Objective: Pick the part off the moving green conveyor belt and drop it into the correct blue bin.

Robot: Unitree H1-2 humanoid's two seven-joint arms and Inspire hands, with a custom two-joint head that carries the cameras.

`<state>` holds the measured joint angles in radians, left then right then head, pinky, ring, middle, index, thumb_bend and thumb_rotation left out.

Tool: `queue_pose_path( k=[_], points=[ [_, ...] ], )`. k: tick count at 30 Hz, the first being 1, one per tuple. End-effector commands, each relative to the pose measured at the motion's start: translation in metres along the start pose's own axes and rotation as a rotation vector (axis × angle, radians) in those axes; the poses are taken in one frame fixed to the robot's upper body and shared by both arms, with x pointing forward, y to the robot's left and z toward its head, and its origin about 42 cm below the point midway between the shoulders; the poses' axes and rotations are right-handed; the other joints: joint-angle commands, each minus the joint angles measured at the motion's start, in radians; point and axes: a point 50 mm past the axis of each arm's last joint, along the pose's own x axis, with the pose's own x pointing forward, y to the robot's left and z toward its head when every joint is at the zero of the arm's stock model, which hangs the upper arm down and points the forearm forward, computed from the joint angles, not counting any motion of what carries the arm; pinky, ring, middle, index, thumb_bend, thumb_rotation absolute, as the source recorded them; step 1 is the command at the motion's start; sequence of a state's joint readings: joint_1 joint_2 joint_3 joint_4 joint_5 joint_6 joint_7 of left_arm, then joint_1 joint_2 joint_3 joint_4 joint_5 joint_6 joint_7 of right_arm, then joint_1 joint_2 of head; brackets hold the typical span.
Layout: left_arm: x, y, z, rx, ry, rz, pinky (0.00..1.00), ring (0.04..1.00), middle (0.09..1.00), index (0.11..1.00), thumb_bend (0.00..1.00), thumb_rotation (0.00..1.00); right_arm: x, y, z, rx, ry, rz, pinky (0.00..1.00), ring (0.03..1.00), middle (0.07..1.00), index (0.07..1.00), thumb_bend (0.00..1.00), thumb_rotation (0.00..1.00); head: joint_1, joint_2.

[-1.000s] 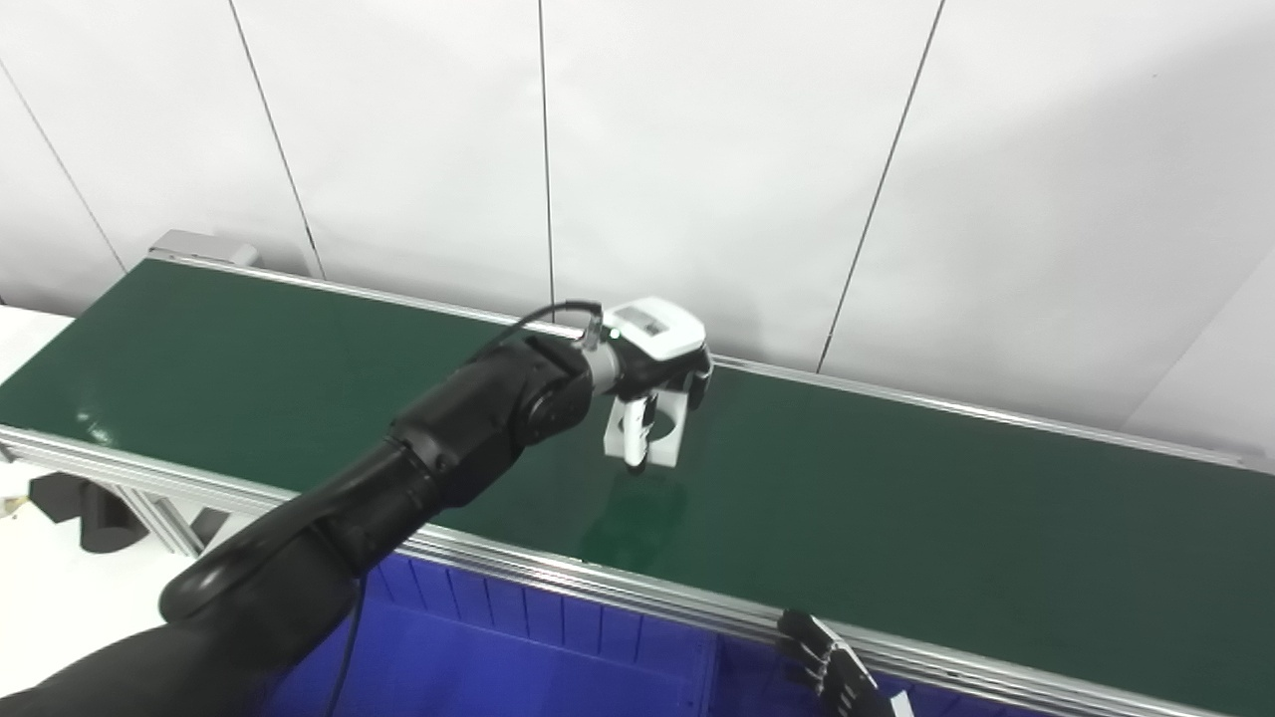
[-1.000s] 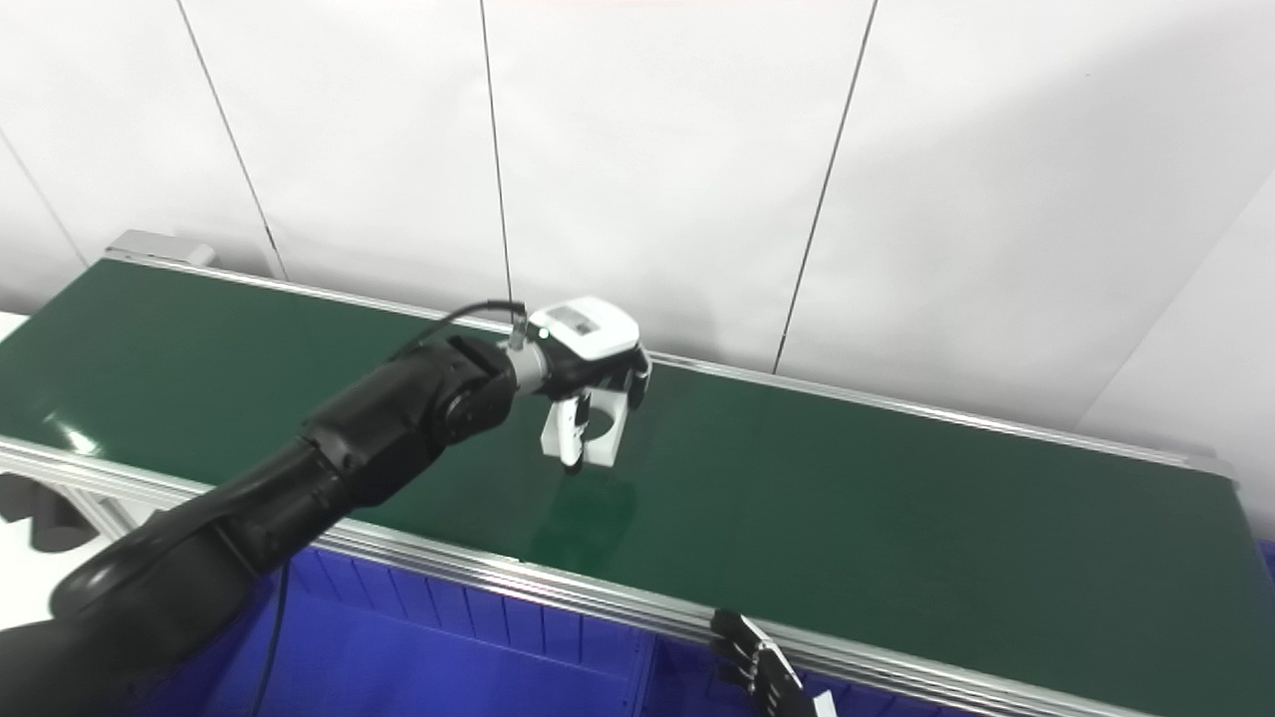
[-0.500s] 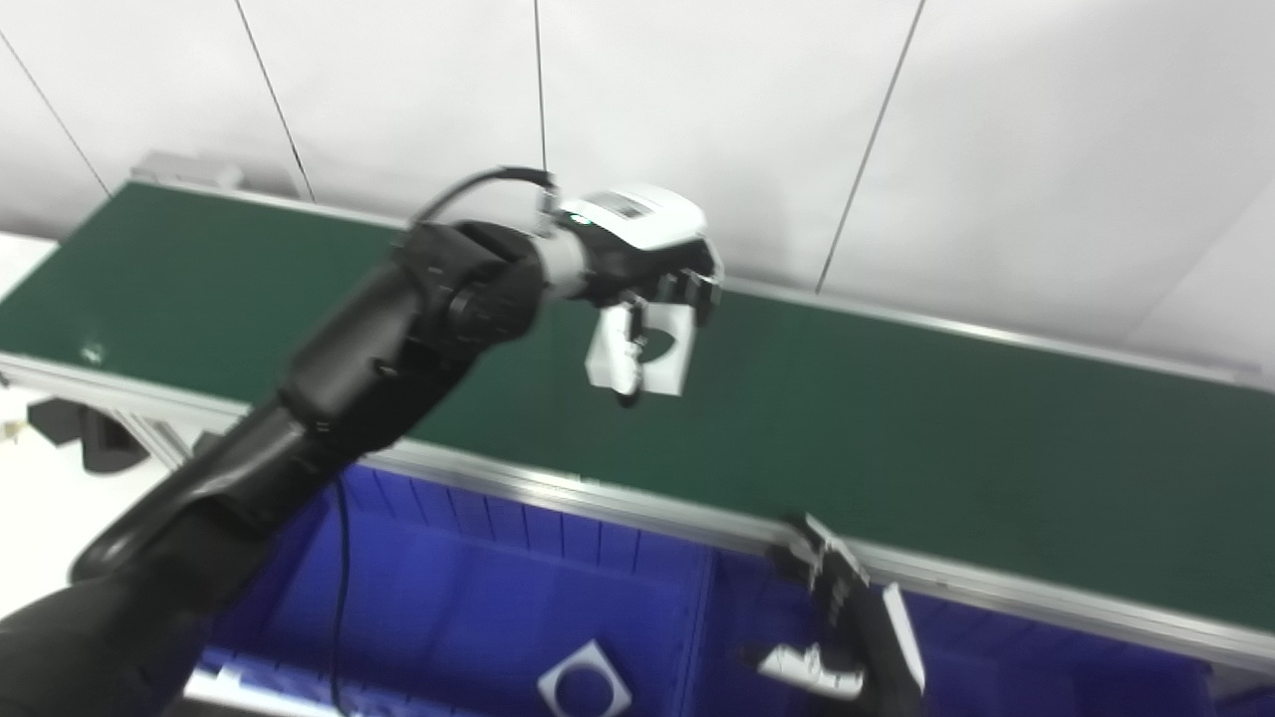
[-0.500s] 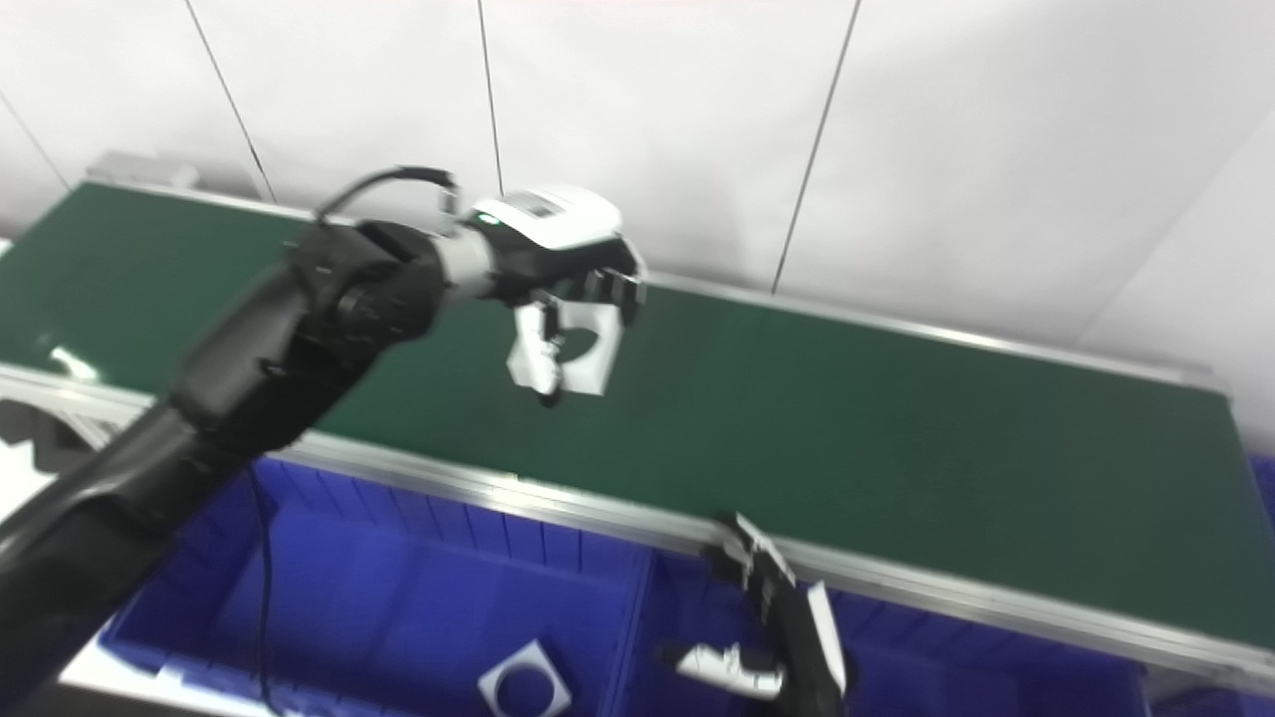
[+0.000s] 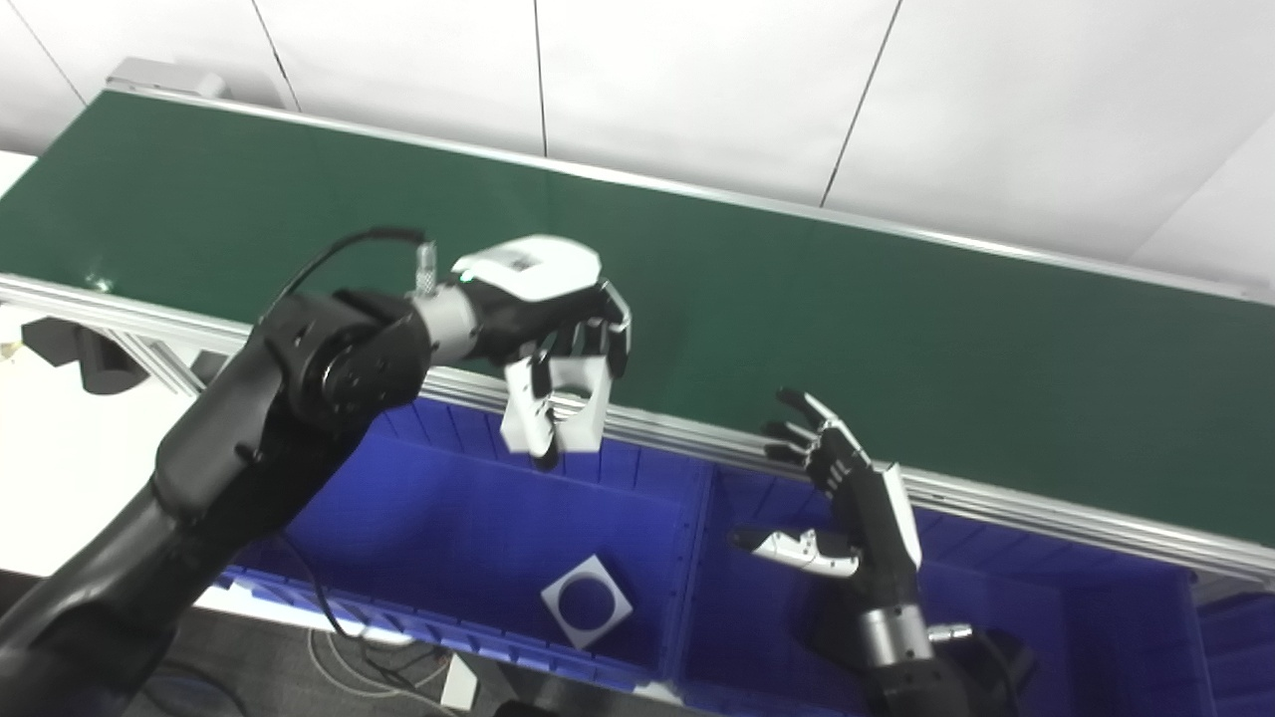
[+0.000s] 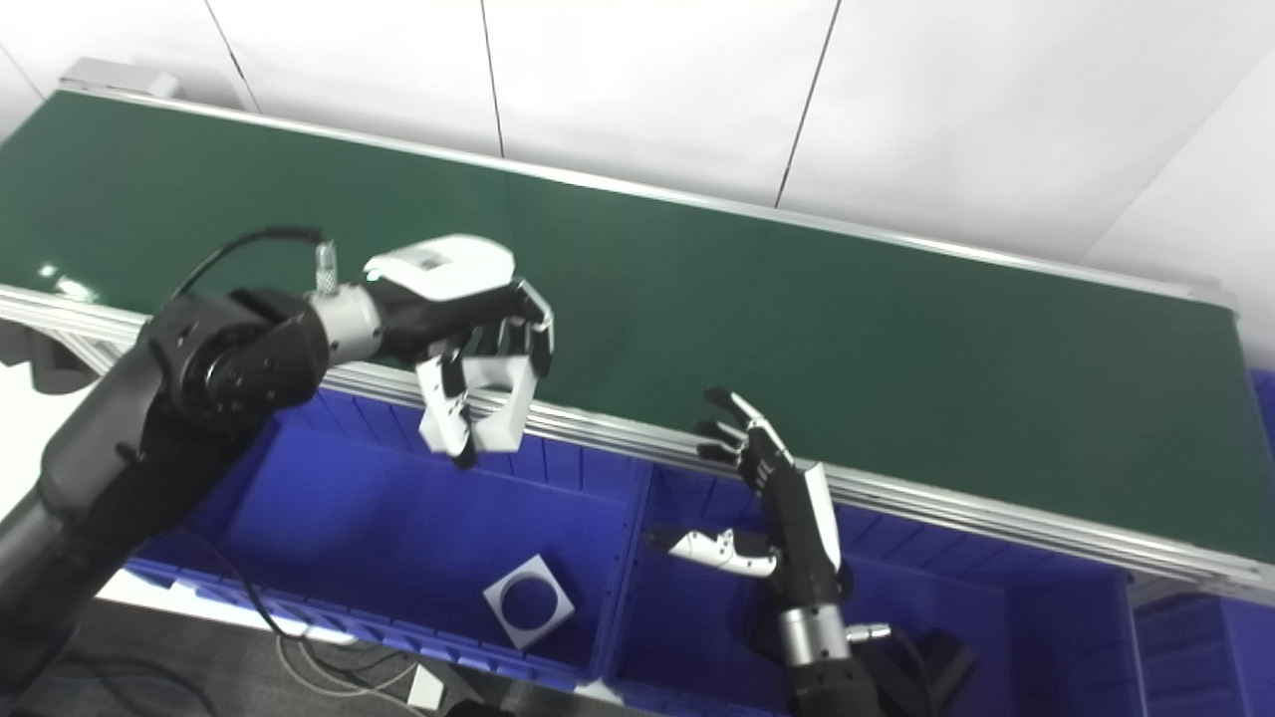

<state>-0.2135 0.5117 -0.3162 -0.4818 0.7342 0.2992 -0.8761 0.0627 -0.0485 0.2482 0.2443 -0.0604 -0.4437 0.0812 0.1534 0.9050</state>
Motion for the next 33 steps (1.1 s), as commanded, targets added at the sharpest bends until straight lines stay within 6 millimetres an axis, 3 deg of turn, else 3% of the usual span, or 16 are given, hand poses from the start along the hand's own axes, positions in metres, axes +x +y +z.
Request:
queue_pose_path(
  k=[1,10,12,16,23,33],
  points=[
    [-0.005,0.008,-0.001,0.011,0.021,0.074,0.29,0.361,0.459,0.556,0.49,0.00,0.010,0.002,0.013,0.003,-0.049,0.004,0.69,0.771,0.906,0.841,0.99,0.30,0.003,0.003],
    [0.002,-0.041,-0.005,-0.007,0.085,0.099,0.27,0.360,0.450,0.547,0.49,0.00,0.008,-0.002,0.016,0.003,-0.044,0.000,0.70,0.773,0.905,0.844,1.00,0.32,0.022,0.009],
    [0.006,-0.053,-0.006,0.001,0.087,0.121,0.35,0.391,0.485,0.531,0.50,0.00,0.008,-0.003,0.015,0.005,-0.045,0.000,0.70,0.778,0.903,0.843,1.00,0.32,0.024,0.010],
    [0.016,-0.078,-0.013,0.003,0.050,0.199,0.39,0.412,0.519,0.505,0.50,0.00,0.008,-0.003,0.016,0.007,-0.046,0.001,0.71,0.782,0.904,0.845,0.99,0.31,0.026,0.011],
    [0.031,-0.115,-0.020,0.028,0.073,0.197,0.35,0.389,0.500,0.538,0.50,0.00,0.007,-0.001,0.016,0.008,-0.047,0.002,0.71,0.786,0.907,0.844,0.99,0.31,0.021,0.012],
    [0.037,-0.124,-0.026,0.042,0.096,0.159,0.32,0.380,0.475,0.551,0.49,0.00,0.007,0.001,0.016,0.010,-0.047,-0.004,0.70,0.779,0.903,0.842,1.00,0.31,0.011,0.009]
  ],
)
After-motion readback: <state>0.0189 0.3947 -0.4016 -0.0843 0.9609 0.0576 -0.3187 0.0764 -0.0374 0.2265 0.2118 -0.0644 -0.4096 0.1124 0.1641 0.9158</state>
